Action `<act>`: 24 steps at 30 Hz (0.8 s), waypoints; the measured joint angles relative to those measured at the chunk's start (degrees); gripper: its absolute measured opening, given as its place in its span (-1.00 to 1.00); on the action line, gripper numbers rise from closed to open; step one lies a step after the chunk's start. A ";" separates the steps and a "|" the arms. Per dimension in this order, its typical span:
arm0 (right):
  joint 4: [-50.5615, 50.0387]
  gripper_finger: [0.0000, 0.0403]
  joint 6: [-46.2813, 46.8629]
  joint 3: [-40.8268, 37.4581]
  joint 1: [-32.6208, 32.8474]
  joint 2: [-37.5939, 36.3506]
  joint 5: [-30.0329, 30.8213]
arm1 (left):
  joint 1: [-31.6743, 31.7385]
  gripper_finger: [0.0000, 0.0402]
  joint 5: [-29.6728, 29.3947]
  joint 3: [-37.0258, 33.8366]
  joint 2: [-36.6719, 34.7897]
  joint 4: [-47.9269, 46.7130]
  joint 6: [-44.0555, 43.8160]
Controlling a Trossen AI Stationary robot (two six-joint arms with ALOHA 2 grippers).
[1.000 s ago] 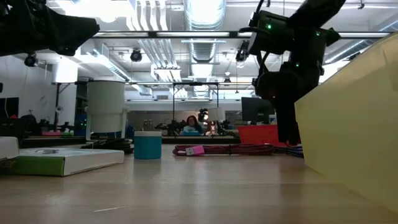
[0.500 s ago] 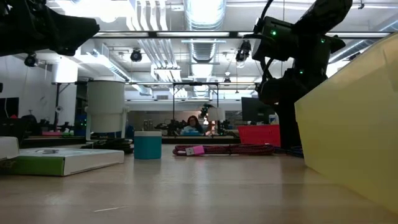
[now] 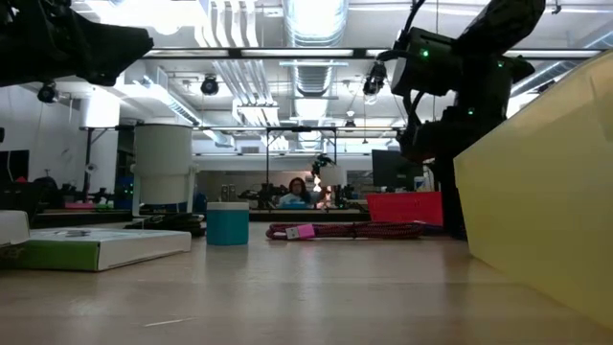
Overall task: Pick and place items into bin
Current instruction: Put the blue patterned charger cable into the yellow bin
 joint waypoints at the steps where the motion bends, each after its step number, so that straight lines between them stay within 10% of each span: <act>1: 0.00 -0.58 -0.22 -0.08 0.00 0.00 -0.03 | -0.02 -0.20 -0.02 0.00 0.00 0.00 0.00; 7: 0.00 -0.91 -0.64 -0.12 0.00 0.00 -0.17 | -0.02 -0.20 -0.02 0.00 0.00 0.00 0.00; 24: -12.42 -0.93 -3.68 4.22 -0.34 -5.73 1.39 | -0.02 -0.20 -0.02 0.00 -0.02 0.03 0.00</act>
